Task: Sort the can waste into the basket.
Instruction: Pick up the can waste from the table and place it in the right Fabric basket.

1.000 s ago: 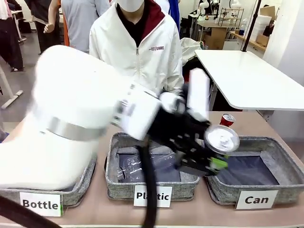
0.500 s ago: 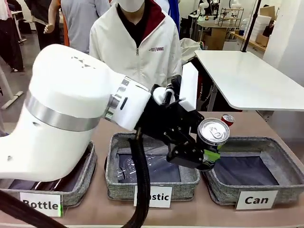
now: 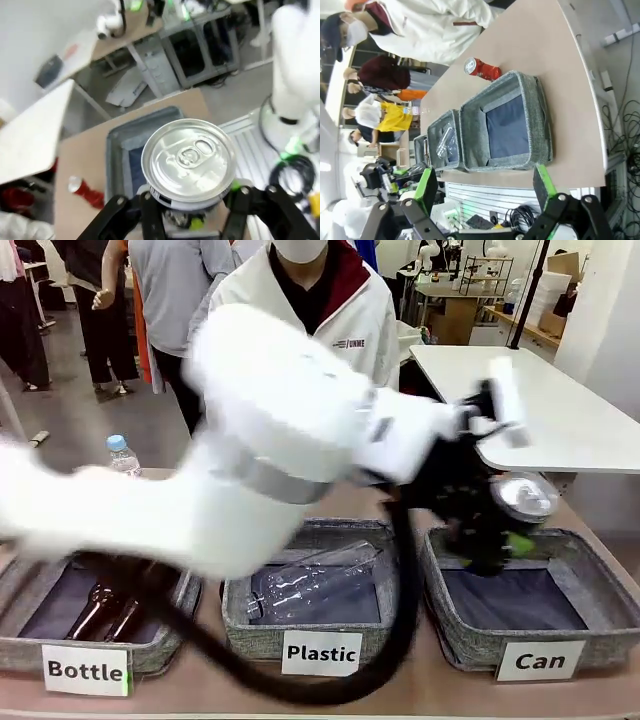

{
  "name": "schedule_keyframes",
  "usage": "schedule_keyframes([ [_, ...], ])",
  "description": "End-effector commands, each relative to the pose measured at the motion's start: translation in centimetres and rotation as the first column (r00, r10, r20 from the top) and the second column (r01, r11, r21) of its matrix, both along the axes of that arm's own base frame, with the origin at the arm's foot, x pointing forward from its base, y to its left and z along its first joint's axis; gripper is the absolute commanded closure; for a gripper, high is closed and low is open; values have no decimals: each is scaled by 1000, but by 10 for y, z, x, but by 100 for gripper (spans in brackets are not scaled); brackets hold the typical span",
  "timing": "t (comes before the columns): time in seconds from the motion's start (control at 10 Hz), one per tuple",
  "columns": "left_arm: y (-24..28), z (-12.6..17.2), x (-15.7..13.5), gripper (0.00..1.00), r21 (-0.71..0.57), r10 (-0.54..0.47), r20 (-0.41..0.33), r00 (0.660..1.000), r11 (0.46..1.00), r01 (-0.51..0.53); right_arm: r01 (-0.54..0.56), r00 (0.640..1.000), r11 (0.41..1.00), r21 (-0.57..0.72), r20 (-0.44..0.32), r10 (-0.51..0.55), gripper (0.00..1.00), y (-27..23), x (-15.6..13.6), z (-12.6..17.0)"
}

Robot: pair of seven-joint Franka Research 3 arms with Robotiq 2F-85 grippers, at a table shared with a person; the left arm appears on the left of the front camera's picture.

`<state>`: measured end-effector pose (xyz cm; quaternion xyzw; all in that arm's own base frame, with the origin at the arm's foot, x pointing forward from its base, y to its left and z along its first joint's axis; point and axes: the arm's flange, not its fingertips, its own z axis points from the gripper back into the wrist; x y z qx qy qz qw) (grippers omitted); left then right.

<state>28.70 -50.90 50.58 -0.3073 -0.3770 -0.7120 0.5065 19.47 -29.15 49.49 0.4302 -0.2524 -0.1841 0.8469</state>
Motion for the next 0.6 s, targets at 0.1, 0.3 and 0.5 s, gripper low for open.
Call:
schedule_keyframes([
  [0.1, -123, -8, 41, 55, 202, 51, -16, 999, 978, -47, 17, 1000, 1000, -3, -10, -17, 0, 0, 1, 3],
  [0.3, -148, -24, 54, 55, 246, 75, -11, 997, 967, -70, 17, 1000, 1000, -3, -10, -17, 0, 0, 1, 3],
  [0.5, -151, -29, 56, 55, 247, 101, -4, 995, 964, -97, 17, 1000, 1000, -3, -10, -17, 0, 0, 1, 3],
])
